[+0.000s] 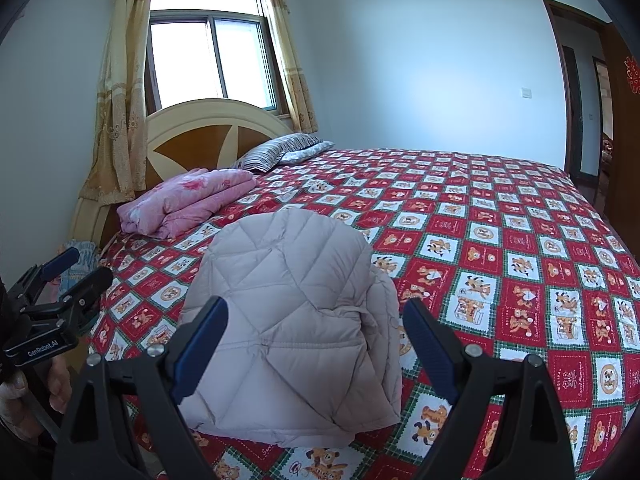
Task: Fold large clothes
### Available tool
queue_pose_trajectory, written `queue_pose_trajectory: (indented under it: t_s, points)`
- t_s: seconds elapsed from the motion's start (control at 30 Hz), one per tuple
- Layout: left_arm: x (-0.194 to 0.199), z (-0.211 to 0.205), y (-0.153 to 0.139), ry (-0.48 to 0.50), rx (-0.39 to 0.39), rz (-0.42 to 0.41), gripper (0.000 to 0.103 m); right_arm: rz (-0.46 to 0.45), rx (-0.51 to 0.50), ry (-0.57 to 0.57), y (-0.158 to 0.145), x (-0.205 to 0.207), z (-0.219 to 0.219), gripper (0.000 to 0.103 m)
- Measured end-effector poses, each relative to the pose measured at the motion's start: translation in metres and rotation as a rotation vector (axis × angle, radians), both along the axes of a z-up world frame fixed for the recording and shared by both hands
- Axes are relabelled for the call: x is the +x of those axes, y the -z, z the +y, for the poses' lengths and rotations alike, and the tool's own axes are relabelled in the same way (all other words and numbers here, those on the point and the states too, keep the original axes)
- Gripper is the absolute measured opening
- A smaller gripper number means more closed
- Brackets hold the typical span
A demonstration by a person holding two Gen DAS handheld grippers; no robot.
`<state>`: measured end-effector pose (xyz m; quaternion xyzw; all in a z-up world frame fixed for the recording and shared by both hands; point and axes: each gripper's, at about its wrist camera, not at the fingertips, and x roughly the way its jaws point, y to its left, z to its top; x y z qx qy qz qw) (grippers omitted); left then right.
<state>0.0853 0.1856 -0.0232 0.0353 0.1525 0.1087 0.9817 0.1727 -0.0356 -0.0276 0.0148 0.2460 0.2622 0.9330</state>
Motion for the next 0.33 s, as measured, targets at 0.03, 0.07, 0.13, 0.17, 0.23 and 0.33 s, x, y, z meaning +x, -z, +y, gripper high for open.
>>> queue_pose_trajectory:
  t_s: [0.03,0.07,0.13,0.17,0.23,0.33]
  points:
    - [-0.0006,-0.0003,0.0001,-0.004,0.005,-0.003,0.102,-0.001,-0.001,-0.001,0.0001,-0.0005,0.0004,0.091]
    - [-0.0013,-0.0002,0.0003,-0.003,0.005,-0.006,0.102,-0.002,-0.001,-0.003,0.0002,-0.0011,0.0007,0.091]
    - [-0.004,-0.0003,0.001,0.014,0.0,-0.015,0.102,-0.002,-0.003,-0.005,0.0005,-0.0024,0.0011,0.091]
    - [-0.0043,-0.0009,0.001,0.012,0.001,-0.016,0.102,-0.002,-0.003,-0.005,0.0003,-0.0028,0.0015,0.091]
    - [-0.0041,-0.0025,0.0008,0.02,0.005,-0.014,0.102,-0.002,-0.002,-0.005,0.0004,-0.0027,0.0014,0.091]
    - [-0.0043,-0.0051,-0.0001,0.033,0.017,-0.019,0.102,-0.001,-0.003,-0.005,0.0003,-0.0038,0.0017,0.091]
